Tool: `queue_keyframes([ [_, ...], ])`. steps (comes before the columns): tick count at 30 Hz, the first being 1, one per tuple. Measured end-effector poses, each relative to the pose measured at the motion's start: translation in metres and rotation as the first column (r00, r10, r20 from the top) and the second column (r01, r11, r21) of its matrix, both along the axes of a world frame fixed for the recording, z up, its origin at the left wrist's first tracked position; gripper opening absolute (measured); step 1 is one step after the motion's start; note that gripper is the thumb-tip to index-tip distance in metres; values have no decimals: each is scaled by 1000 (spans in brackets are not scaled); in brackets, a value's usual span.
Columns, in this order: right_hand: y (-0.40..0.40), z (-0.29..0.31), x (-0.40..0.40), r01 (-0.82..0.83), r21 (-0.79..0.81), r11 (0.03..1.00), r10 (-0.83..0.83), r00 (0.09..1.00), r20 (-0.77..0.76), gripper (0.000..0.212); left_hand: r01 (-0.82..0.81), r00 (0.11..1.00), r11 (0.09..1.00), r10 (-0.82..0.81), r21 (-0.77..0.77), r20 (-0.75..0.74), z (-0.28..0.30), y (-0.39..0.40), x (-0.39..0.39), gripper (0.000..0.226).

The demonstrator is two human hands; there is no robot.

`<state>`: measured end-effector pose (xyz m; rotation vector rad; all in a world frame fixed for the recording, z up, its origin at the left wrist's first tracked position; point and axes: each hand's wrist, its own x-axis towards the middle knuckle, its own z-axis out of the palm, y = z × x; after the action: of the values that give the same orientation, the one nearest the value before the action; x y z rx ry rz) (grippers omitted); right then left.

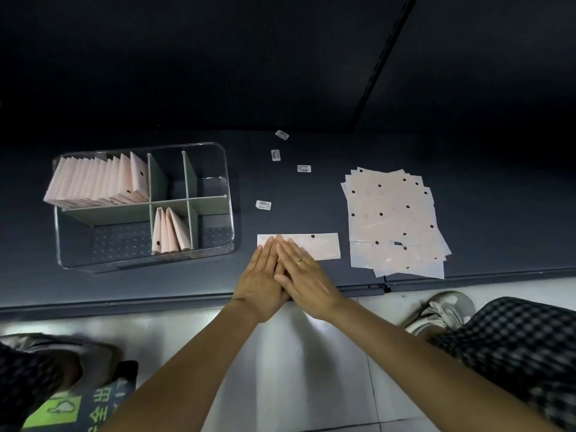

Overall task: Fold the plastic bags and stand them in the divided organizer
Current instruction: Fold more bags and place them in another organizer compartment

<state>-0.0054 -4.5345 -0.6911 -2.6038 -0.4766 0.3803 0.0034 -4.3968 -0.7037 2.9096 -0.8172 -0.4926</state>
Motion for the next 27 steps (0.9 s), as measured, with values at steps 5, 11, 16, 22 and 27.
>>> queue_keyframes([
  [5,-43,-7,-1,201,-97,975,-203,979,-16,65,5,1000,1000,-5,2,13,-3,1,3,88],
  [11,-69,8,16,281,-131,951,-266,956,122,45,31,1000,999,-31,25,2,3,3,5,90],
  [16,-61,21,29,284,-292,913,-285,958,40,21,-15,998,1000,13,27,66,16,4,3,84],
  [22,-36,27,-7,355,-226,907,-406,880,-246,16,205,974,977,-199,-55,105,12,15,-25,83],
  [27,-25,33,-17,404,-56,913,-342,682,-646,27,194,954,943,-117,-270,277,12,25,-40,66],
])
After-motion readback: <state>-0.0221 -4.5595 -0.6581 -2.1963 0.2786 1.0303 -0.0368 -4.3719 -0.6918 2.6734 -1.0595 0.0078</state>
